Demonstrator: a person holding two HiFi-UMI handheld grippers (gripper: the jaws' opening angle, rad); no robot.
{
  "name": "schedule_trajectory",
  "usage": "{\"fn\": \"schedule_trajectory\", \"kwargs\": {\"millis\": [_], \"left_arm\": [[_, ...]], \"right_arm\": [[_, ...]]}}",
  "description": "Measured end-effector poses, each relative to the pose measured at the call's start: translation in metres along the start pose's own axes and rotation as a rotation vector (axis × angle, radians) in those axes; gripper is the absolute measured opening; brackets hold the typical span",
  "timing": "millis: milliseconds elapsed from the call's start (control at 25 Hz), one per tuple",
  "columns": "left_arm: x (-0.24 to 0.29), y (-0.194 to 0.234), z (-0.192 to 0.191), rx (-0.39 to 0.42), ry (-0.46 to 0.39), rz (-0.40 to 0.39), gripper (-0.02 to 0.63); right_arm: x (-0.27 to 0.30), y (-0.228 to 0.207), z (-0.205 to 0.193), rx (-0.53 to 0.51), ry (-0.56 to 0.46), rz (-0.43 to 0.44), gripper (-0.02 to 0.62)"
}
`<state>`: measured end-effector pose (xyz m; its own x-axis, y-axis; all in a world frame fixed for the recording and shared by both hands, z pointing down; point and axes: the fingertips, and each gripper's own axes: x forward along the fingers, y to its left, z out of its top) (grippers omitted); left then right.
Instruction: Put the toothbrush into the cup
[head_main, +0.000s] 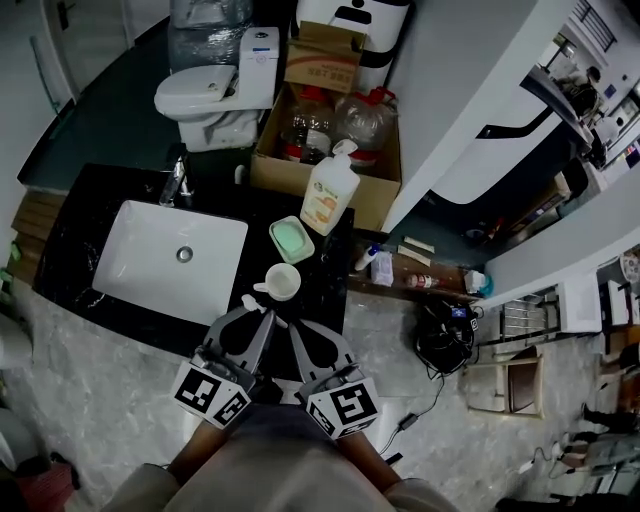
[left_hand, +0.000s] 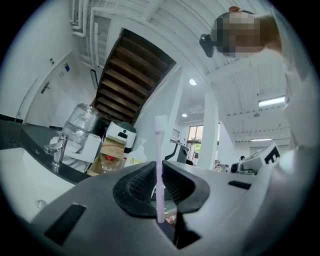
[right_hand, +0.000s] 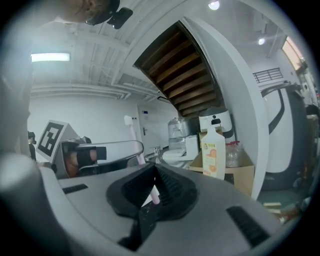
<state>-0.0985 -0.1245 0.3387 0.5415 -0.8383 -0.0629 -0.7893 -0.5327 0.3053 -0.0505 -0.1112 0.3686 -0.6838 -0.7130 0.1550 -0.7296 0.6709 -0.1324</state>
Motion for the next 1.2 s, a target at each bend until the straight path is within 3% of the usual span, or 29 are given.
{"fn": "schedule_trajectory", "kwargs": {"millis": [520,1200], "left_arm": [[0.008,0.017,-0.007,-0.042,0.008,-0.075,0.044],[0.038,0.043,-0.004,-0.016,0.008,-0.029,0.044]], "right_arm": [[0.012,0.002,-0.011,-0.014,0.043,-0.062,0.006],[0.033,-0.029,-0.005,-0.010,0.043,-0.058,0.006]]}}
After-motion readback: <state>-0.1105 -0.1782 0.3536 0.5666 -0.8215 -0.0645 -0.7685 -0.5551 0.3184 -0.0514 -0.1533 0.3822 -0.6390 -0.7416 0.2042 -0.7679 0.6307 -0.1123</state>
